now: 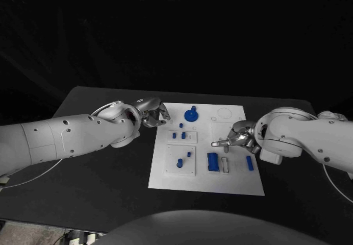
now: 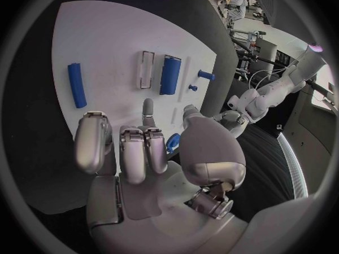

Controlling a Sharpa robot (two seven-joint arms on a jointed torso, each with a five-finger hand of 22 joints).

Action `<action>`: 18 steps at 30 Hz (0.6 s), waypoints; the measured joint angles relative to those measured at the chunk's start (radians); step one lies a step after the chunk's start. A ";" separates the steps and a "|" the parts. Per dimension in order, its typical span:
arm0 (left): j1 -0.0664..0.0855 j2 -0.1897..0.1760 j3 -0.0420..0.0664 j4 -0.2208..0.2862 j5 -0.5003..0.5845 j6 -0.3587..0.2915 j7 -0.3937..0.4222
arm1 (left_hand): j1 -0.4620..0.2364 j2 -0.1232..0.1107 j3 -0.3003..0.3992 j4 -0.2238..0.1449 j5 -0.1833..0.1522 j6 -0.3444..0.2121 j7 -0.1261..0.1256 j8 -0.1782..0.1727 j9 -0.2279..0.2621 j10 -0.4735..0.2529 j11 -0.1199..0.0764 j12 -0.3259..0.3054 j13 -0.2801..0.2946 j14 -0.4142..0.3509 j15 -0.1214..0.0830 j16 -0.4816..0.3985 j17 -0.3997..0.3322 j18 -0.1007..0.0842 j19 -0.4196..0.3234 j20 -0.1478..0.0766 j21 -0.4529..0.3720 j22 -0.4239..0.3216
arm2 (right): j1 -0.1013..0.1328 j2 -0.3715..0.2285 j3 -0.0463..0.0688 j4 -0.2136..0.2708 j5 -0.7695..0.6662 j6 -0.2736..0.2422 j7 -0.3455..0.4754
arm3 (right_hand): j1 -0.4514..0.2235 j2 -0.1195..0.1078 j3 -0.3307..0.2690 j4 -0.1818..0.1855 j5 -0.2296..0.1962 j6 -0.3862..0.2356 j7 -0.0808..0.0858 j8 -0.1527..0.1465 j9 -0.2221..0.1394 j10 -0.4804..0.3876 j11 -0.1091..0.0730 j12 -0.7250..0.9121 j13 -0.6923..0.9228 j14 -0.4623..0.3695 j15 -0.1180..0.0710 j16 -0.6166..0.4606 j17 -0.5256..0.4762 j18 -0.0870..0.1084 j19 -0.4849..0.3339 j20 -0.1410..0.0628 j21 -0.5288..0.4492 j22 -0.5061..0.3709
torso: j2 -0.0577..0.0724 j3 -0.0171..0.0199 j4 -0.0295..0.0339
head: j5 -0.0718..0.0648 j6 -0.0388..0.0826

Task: Assemble the parts on the task board

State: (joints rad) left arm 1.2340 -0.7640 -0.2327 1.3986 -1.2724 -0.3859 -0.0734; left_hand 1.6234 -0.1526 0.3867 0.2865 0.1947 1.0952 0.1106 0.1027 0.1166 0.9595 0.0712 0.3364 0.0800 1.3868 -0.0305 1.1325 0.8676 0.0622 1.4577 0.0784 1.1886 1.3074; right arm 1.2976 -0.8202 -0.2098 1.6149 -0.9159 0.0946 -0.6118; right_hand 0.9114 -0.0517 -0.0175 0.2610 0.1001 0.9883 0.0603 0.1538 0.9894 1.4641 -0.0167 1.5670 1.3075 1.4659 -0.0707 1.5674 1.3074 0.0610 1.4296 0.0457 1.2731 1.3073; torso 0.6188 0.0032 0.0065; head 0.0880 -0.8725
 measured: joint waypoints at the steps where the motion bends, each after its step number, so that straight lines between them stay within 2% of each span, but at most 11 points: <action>1: 0.000 0.000 0.000 0.000 0.000 0.000 0.000 | 0.000 0.000 0.000 0.000 0.000 0.000 0.000 0.000 0.000 0.000 0.000 0.000 0.000 0.000 0.000 0.000 0.000 0.000 0.000 0.000 0.000 0.000 | 0.001 -0.014 0.000 0.011 -0.001 -0.013 0.021 | 0.036 0.008 0.006 -0.016 0.042 -0.021 0.005 -0.012 -0.008 0.004 0.005 0.000 0.000 0.000 0.005 0.000 0.000 0.000 0.003 0.003 0.007 0.000 | 0.000 0.0000 0.0000 | 0.001 0.000; 3: 0.000 -0.002 0.000 0.001 0.000 -0.001 0.000 | 0.000 0.000 0.000 0.000 0.000 0.000 0.000 0.000 0.000 0.000 0.000 0.000 0.000 0.000 0.000 0.000 0.000 0.000 0.000 0.000 0.000 0.000 | 0.001 -0.046 0.000 0.041 -0.006 -0.048 0.080 | 0.115 0.023 0.025 -0.055 0.141 -0.065 0.019 -0.037 -0.031 0.002 0.019 0.000 0.000 -0.001 0.013 0.000 0.000 0.000 0.003 0.003 0.010 0.000 | 0.000 0.0000 0.0000 | 0.001 0.000; 6: 0.000 -0.003 0.000 0.003 0.000 -0.003 0.001 | 0.000 0.000 0.000 0.000 0.000 0.000 0.000 0.000 0.000 0.000 0.000 0.000 0.000 0.000 0.000 0.000 0.000 0.000 0.000 0.000 0.000 0.000 | 0.001 -0.083 -0.001 0.076 -0.017 -0.096 0.167 | 0.213 0.043 0.055 -0.104 0.236 -0.111 0.033 -0.060 -0.059 0.002 0.032 0.000 0.000 0.000 0.025 0.000 0.000 0.000 -0.007 0.013 -0.005 0.000 | 0.000 0.0000 -0.0001 | 0.002 0.000; 8: 0.000 -0.003 0.000 0.003 0.000 -0.005 0.004 | 0.000 0.000 0.000 0.000 0.000 0.000 0.000 0.000 0.001 0.000 0.000 0.000 0.000 0.000 0.000 0.000 0.001 0.000 0.000 0.000 0.000 0.000 | -0.004 -0.113 -0.002 0.103 -0.034 -0.136 0.239 | 0.288 0.055 0.083 -0.143 0.284 -0.145 0.045 -0.077 -0.083 0.001 0.034 0.000 0.000 0.001 0.029 0.000 0.000 0.000 -0.015 0.021 -0.014 0.000 | 0.000 -0.0002 -0.0002 | 0.002 0.000; 9: 0.000 -0.003 0.000 0.004 0.001 -0.006 0.005 | 0.000 0.000 0.000 0.000 0.000 0.000 0.000 0.000 0.001 0.000 0.000 0.000 0.000 0.000 0.000 0.000 0.001 0.000 0.000 0.000 0.000 0.000 | -0.008 -0.126 -0.003 0.115 -0.044 -0.154 0.271 | 0.316 0.056 0.095 -0.154 0.295 -0.168 0.054 -0.083 -0.104 0.001 0.044 0.000 0.000 0.001 0.040 0.000 0.000 0.000 -0.021 0.027 -0.020 0.001 | 0.000 -0.0003 -0.0005 | 0.002 0.000; 10: 0.000 -0.004 0.000 0.004 0.001 -0.008 0.006 | 0.000 0.000 0.000 0.000 0.000 0.000 0.000 0.000 0.001 0.000 0.000 0.000 0.000 0.000 0.000 0.000 0.001 0.000 0.000 0.000 0.000 0.000 | -0.013 -0.138 -0.003 0.125 -0.055 -0.172 0.300 | 0.338 0.057 0.102 -0.165 0.293 -0.186 0.059 -0.087 -0.124 0.003 0.046 0.000 0.000 0.001 0.042 0.000 0.000 0.000 -0.024 0.030 -0.021 0.001 | 0.000 -0.0002 -0.0008 | 0.001 0.000; 12: 0.000 -0.004 0.000 0.007 0.001 -0.012 0.009 | 0.000 0.000 0.003 -0.003 0.000 0.000 0.000 0.000 0.001 0.003 -0.003 0.000 0.000 0.000 0.000 0.000 0.003 0.000 0.000 0.000 0.000 0.000 | -0.027 -0.161 -0.005 0.145 -0.090 -0.217 0.367 | 0.376 0.057 0.118 -0.183 0.253 -0.213 0.065 -0.087 -0.168 0.003 0.046 0.000 0.000 0.001 0.042 0.000 0.000 0.000 -0.029 0.035 -0.021 0.001 | 0.000 -0.0003 -0.0012 | 0.000 0.000; 15: 0.000 -0.005 0.000 0.008 0.001 -0.020 0.015 | 0.000 0.000 0.003 -0.003 0.000 0.000 0.000 0.000 0.001 0.004 -0.004 0.000 0.000 0.000 0.000 0.000 0.004 0.000 0.000 0.000 0.000 0.000 | -0.053 -0.180 -0.006 0.162 -0.150 -0.282 0.448 | 0.411 0.051 0.132 -0.198 0.206 -0.225 0.062 -0.084 -0.210 0.003 0.046 0.000 0.000 0.001 0.042 0.000 0.000 0.000 -0.029 0.035 -0.021 0.001 | 0.000 0.0004 -0.0012 | -0.002 0.000; 18: 0.000 -0.009 0.000 0.011 0.002 -0.027 0.021 | 0.000 0.000 0.003 -0.003 0.000 0.000 0.000 0.000 0.001 0.004 -0.004 0.000 0.000 0.000 0.000 0.000 0.004 0.000 0.000 0.000 0.000 0.000 | -0.085 -0.189 -0.006 0.171 -0.218 -0.344 0.510 | 0.414 0.047 0.123 -0.200 0.125 -0.183 0.056 -0.043 -0.218 0.003 0.046 0.000 0.000 0.001 0.042 0.000 0.001 0.000 -0.029 0.035 -0.015 0.001 | 0.000 0.0009 -0.0012 | -0.004 0.000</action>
State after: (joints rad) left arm 1.2341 -0.7728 -0.2327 1.4093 -1.2707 -0.4127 -0.0524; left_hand 1.6234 -0.1525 0.3893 0.2838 0.1947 1.0952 0.1106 0.1028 0.1178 0.9631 0.0675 0.3364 0.0801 1.3868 -0.0305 1.1325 0.8711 0.0623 1.4578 0.0784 1.1886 1.3073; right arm 1.2127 -1.0091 -0.2163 1.7854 -1.1337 -0.2494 -0.1015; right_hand 1.3258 -0.0045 0.1058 0.0612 0.2256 0.8054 0.1167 0.1111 0.7711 1.4667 0.0289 1.5670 1.3076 1.4665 -0.0286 1.5674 1.3081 0.0610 1.4003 0.0808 1.2578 1.3080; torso 0.6183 0.0040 0.0053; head 0.0843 -0.8725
